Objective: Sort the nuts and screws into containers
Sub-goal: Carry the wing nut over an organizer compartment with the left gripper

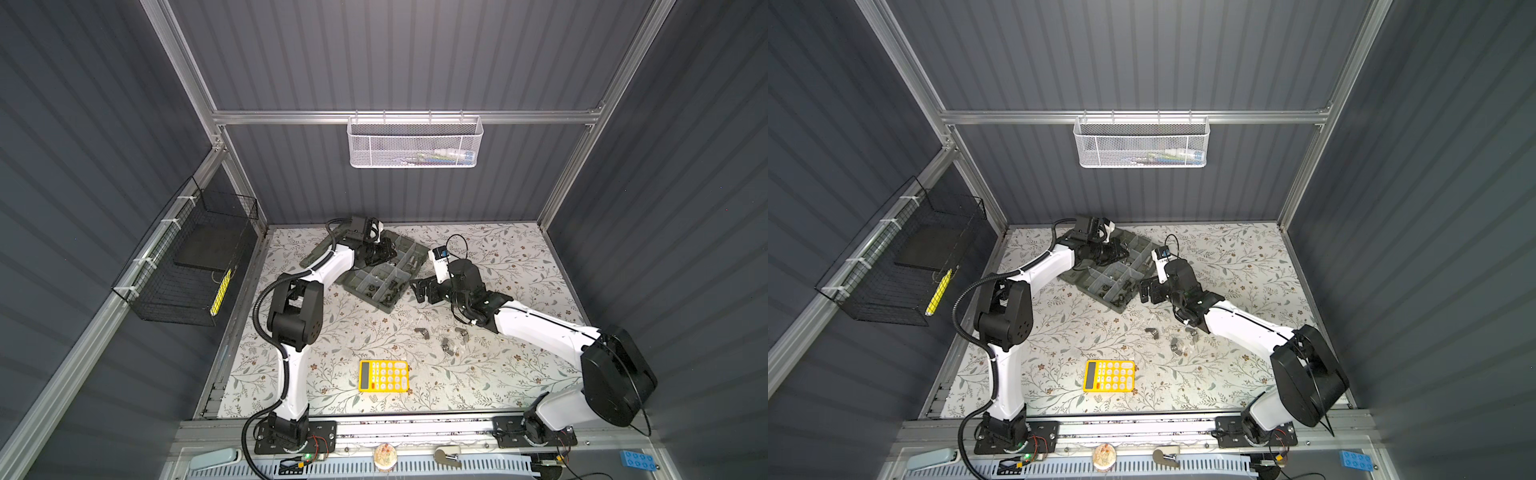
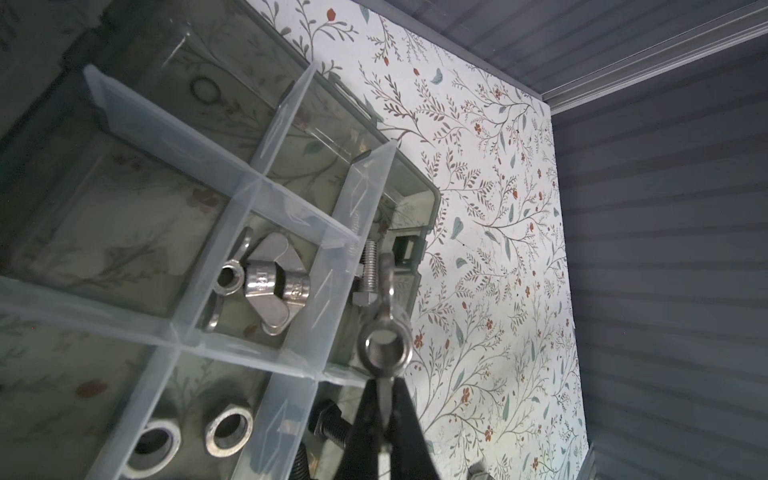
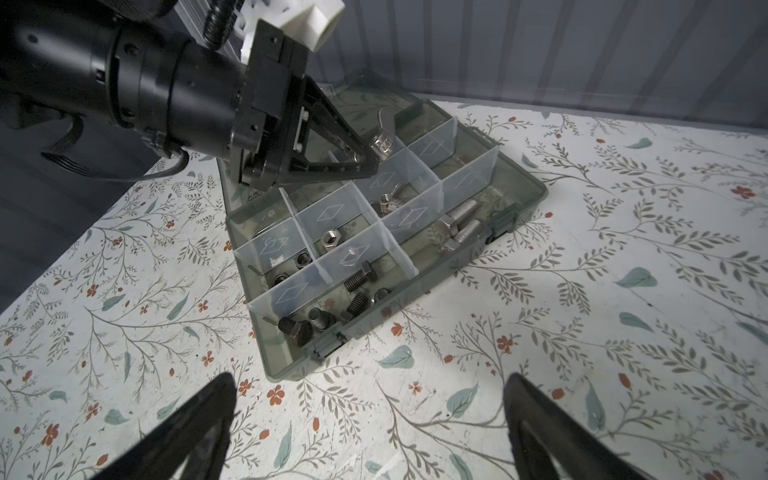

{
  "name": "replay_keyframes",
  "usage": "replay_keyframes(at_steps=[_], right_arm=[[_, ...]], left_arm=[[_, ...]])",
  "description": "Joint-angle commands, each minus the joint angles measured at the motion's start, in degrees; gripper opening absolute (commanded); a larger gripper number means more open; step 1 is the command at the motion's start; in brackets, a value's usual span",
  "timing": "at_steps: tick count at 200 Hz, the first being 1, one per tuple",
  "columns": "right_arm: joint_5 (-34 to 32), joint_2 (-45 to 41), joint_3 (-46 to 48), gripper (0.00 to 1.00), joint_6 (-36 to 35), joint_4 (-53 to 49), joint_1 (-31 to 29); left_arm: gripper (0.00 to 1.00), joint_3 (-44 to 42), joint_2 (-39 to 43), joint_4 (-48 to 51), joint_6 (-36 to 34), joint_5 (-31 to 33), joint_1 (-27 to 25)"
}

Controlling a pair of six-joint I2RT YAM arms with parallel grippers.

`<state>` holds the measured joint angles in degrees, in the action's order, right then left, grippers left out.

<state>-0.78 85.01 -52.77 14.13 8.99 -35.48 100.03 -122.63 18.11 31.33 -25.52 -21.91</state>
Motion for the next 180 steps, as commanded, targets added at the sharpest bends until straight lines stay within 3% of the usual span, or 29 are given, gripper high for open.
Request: replay_keyframes(at_steps=[1,113,147,161,180], right_arm=[[1.0,0.5,-0.9,0.99,2.1,-0.9,1.2],[3.1,-1.7,1.5,0.99,4.2,-0.6,2.2],[3.6,-2.2,1.9,0.99,4.8,-0.2,2.4],[3.7,-2.4,2.1,0.99,4.9,-0.1,2.4],[3.9,-2.7,2.3,0.99,5.0,-0.1,2.6]], left_arm=[[0.00,3.9,-2.8,2.7,-0.7,0.5,0.3],[0.01,4.8,-8.5,2.0,-0.3,2.8,0.2],[0.05,5.2,-8.5,3.3,-1.3,3.8,0.2],[0.17,4.9,-8.2,3.5,-1.4,4.0,0.2],[0.21,4.0,-7.4,3.1,-1.4,4.2,0.2]])
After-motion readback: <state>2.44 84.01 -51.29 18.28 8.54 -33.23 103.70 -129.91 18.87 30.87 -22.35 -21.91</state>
